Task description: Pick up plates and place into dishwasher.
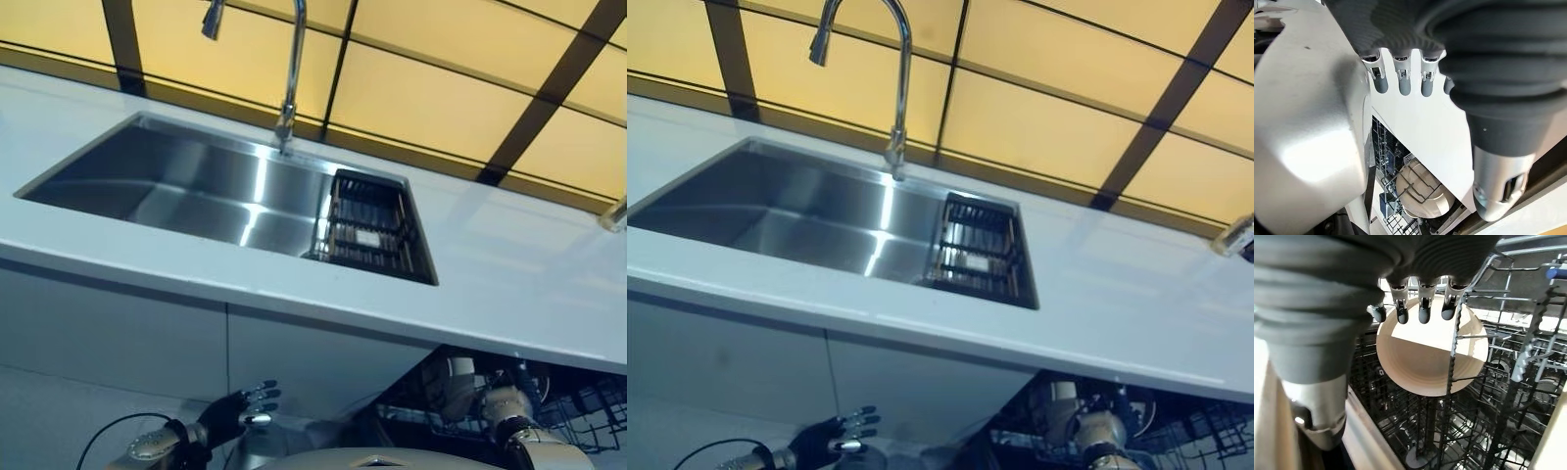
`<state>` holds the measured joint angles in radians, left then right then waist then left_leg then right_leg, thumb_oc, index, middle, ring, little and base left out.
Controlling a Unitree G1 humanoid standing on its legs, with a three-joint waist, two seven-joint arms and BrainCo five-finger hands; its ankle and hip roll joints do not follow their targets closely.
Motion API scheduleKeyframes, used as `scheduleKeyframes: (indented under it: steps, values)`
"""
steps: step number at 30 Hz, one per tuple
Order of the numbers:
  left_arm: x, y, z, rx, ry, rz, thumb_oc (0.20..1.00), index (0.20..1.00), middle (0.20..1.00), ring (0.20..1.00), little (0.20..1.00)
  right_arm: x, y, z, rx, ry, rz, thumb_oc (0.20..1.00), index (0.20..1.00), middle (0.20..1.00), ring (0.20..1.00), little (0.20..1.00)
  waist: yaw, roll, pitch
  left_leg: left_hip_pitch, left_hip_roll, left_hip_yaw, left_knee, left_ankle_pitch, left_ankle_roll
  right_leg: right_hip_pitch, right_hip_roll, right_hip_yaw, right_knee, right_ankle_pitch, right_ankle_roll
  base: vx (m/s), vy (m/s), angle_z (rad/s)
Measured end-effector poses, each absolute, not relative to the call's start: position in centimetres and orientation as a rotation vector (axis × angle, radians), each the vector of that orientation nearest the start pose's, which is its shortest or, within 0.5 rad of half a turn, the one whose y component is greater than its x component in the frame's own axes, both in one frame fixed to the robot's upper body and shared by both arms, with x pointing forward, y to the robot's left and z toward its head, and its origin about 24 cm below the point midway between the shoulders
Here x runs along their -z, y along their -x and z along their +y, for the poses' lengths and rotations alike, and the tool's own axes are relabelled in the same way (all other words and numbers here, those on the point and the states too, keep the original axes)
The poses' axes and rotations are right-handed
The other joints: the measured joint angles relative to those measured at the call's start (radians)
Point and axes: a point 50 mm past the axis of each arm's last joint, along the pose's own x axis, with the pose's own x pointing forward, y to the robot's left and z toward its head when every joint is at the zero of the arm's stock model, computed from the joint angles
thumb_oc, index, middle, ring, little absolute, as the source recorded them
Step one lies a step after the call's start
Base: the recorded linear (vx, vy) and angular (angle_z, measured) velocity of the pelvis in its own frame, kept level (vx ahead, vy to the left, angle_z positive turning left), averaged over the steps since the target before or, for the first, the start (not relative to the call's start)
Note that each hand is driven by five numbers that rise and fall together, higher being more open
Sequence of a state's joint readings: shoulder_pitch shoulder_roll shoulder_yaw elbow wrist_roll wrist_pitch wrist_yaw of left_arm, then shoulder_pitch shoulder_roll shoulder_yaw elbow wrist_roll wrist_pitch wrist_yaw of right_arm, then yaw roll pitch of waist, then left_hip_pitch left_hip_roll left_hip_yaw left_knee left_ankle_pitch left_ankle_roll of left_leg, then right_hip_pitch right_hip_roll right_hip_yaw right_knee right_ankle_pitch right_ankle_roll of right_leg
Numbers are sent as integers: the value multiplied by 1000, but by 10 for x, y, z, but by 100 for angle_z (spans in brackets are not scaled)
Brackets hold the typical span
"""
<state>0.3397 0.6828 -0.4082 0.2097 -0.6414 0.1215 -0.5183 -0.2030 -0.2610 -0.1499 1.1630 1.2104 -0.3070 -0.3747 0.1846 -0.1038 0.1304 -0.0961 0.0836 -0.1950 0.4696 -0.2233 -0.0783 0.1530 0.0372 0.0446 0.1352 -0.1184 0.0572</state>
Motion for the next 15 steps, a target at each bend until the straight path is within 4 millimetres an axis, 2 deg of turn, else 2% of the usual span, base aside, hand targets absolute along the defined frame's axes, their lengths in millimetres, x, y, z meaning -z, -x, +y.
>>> scheduleKeyframes:
  steps: [6,10,15]
  values:
    - [70,-110,220,585,138,851,1000,1000,1000,1000,1000,108,-178,-284,1194,-790,530,1000,1000,1000,1000,1000,1,-3,3,-1,-5,-1,-2,-3,-1,3,0,-1,-10,2,-2,19,44,1]
    - [69,-111,227,554,114,849,1000,1000,1000,1000,1000,109,-180,-283,1180,-798,544,1000,1000,1000,1000,1000,4,-21,16,2,-7,-10,-4,-4,-2,18,2,-10,-15,4,-3,21,-1,6]
    - [64,-119,233,546,74,825,1000,1000,1000,1000,1000,112,-177,-281,1200,-853,557,1000,1000,1000,1000,1000,49,-48,50,-8,-4,-33,0,-2,-5,18,11,-29,-17,4,-4,-43,-11,11]
